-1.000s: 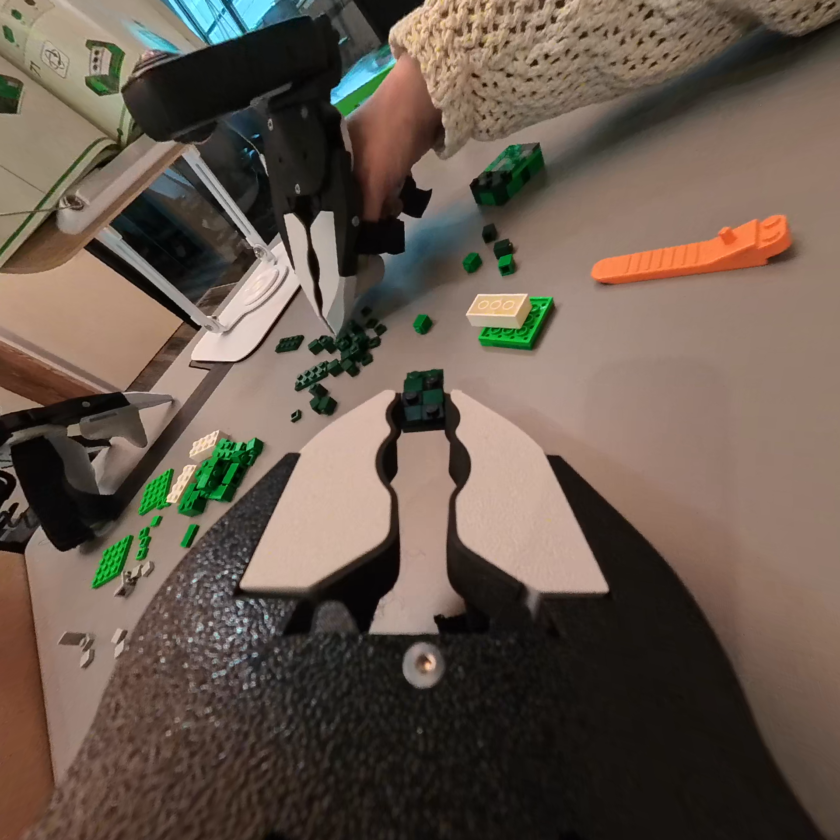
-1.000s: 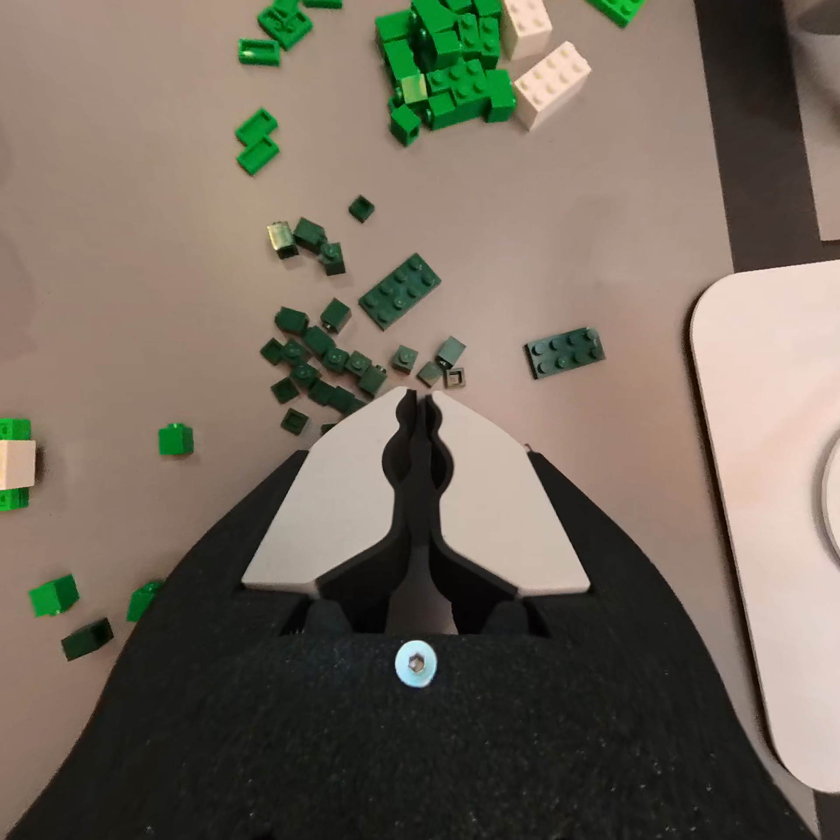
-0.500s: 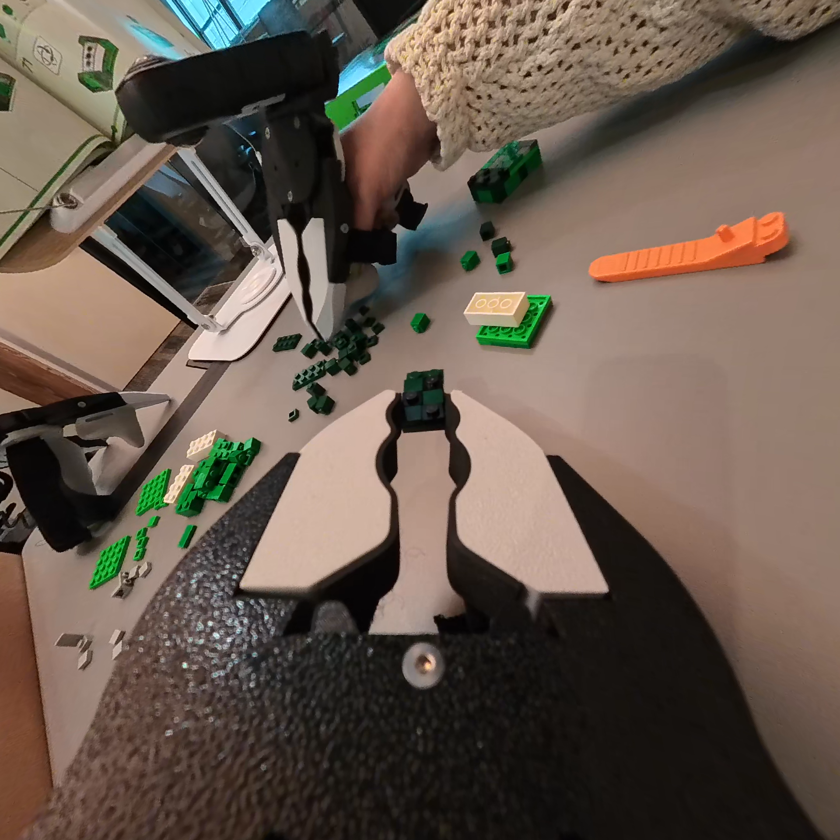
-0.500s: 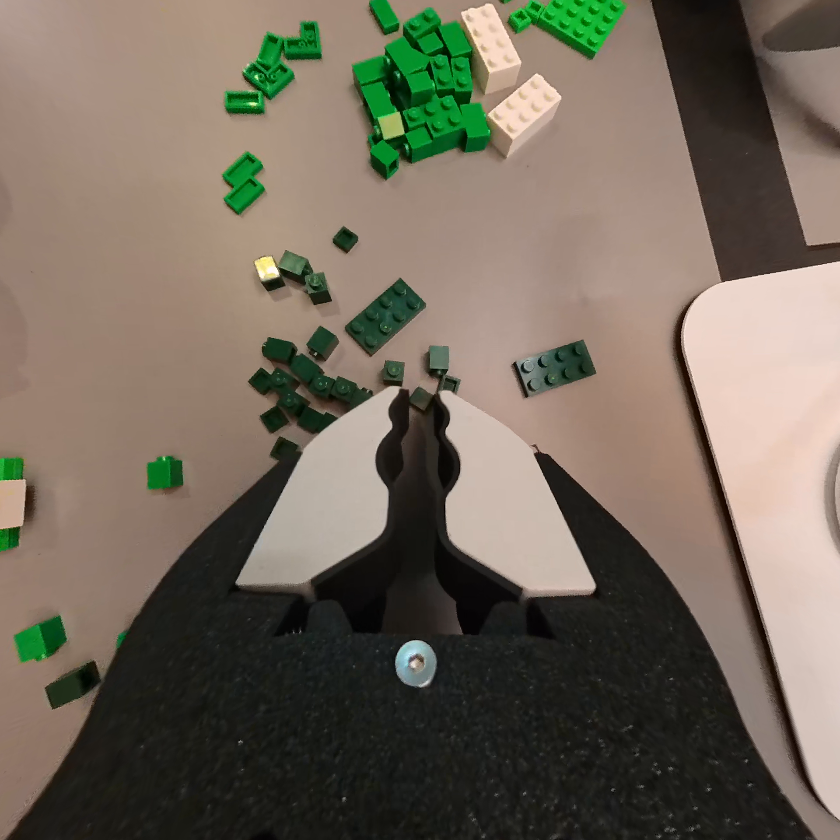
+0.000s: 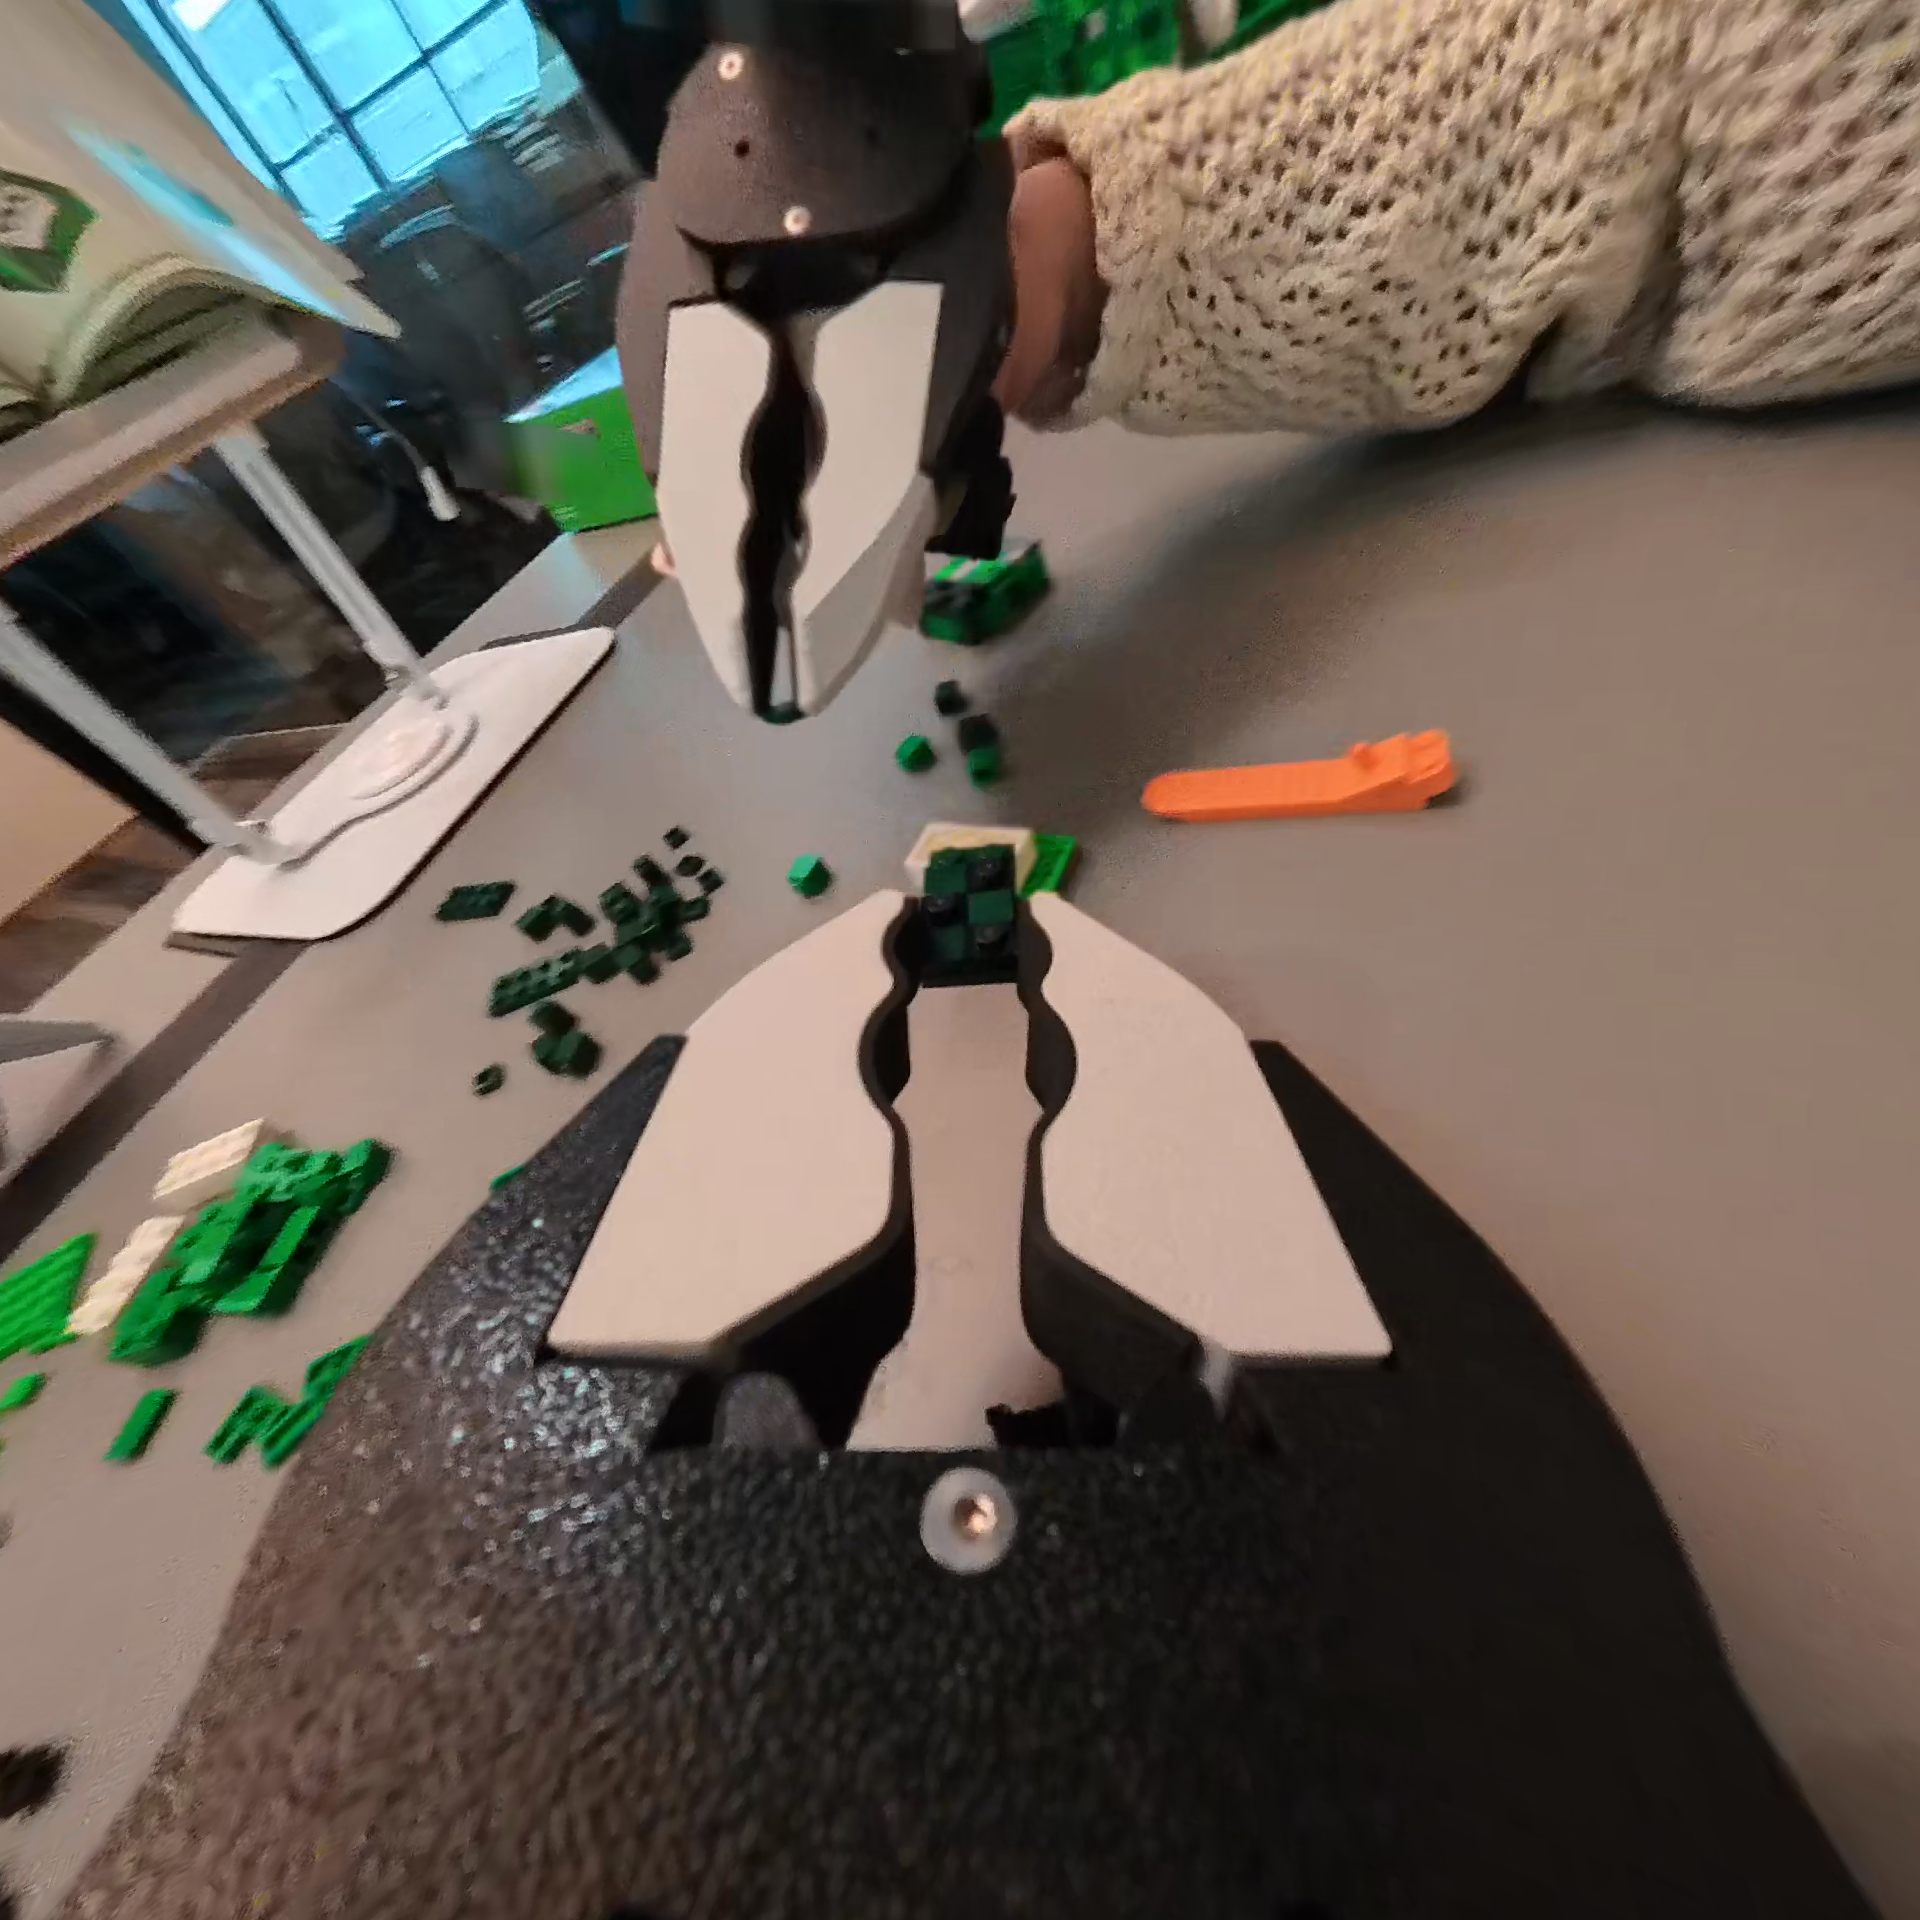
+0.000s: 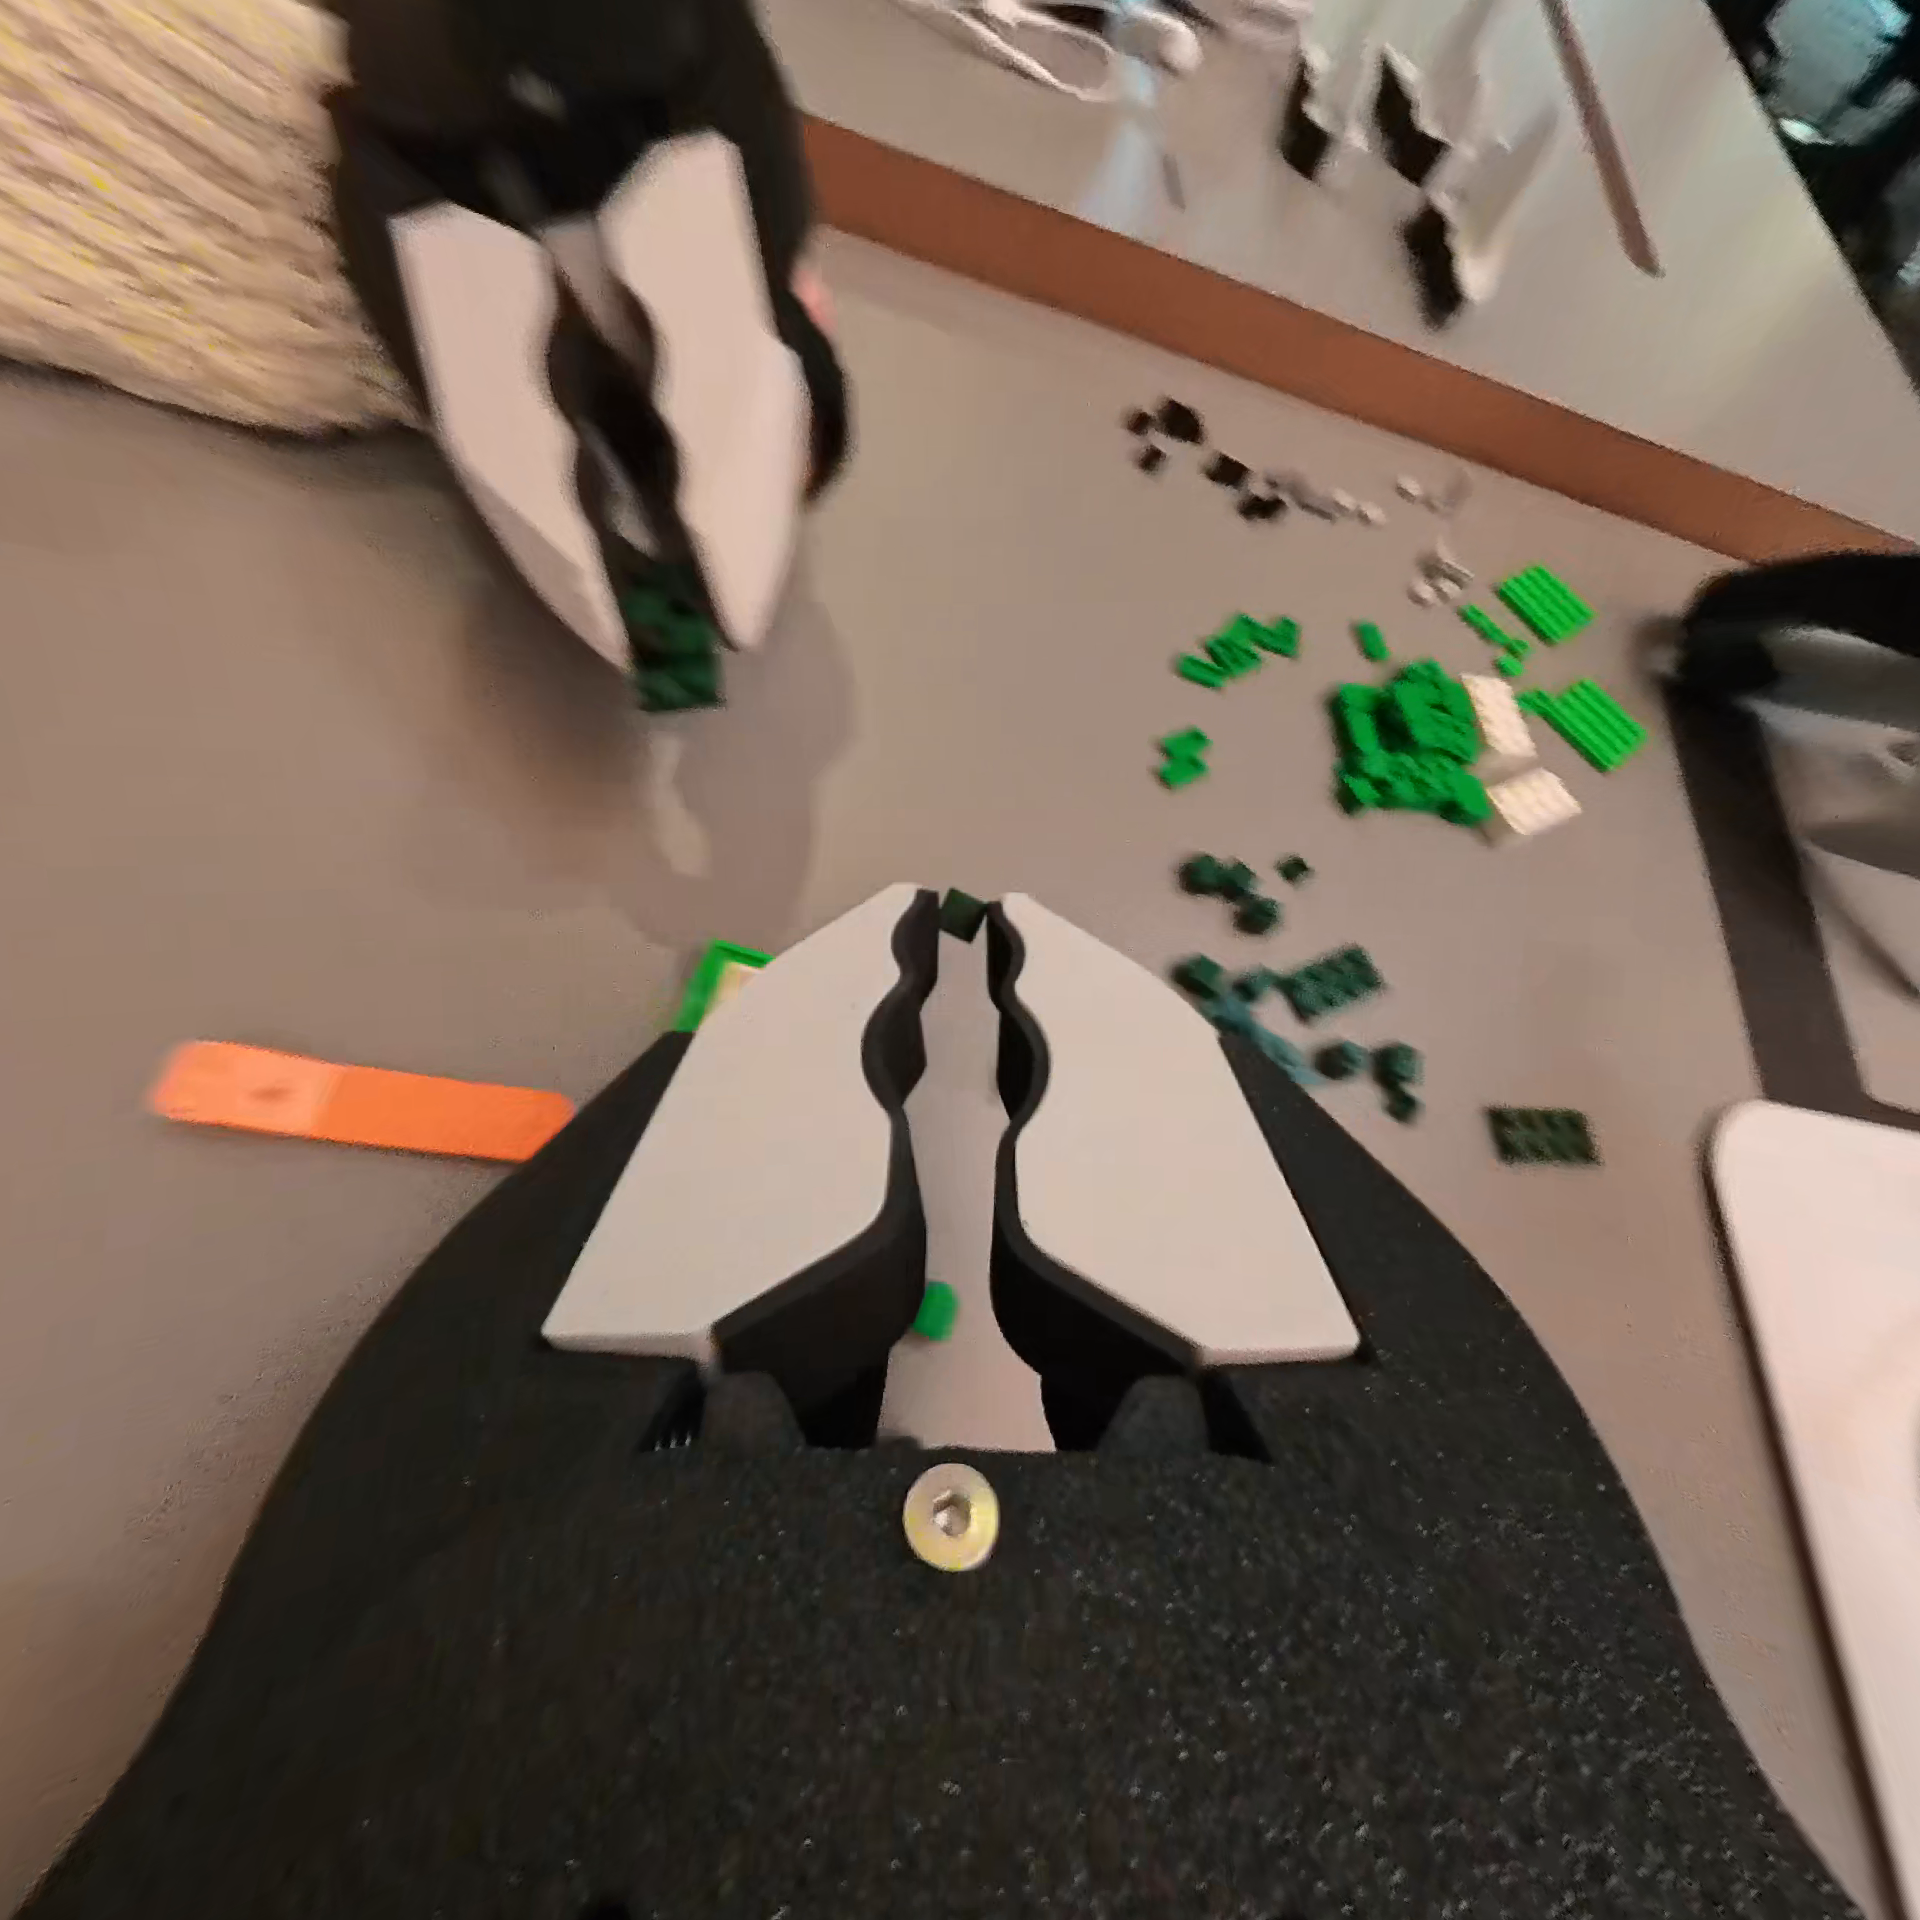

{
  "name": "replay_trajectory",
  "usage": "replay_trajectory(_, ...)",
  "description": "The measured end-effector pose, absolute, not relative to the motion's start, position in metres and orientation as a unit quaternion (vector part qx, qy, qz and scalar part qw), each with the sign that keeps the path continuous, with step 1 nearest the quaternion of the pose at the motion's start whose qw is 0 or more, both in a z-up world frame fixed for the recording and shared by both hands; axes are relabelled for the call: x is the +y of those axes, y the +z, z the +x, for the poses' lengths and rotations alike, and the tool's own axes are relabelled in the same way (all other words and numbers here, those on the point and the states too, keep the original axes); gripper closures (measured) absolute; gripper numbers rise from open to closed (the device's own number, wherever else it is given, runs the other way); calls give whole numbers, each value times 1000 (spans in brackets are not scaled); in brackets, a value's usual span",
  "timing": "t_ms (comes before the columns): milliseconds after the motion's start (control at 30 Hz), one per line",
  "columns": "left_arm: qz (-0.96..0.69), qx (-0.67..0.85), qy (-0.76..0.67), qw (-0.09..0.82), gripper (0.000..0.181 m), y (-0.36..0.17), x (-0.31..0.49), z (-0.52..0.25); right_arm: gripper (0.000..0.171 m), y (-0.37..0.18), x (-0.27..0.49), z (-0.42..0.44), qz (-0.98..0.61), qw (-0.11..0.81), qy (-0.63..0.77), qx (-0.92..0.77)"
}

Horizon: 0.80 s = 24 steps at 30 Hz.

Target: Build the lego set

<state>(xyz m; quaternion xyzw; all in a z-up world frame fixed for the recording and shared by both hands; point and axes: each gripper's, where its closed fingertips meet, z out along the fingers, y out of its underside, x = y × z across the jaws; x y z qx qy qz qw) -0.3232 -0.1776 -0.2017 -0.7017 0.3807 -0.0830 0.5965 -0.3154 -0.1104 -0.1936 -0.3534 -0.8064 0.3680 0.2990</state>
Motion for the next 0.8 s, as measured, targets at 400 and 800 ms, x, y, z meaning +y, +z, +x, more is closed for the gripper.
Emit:
replay_trajectory(400, -627, 429, -136, 636, 164, -184, -198, -297, 163, -182, -190, -289, -296, 257, 378, -839)
replay_trajectory(800, -659, 419, -208, 590, 164, -195, -202, -288, 163, -186, -208, -281, -266, 245, 341, -868)
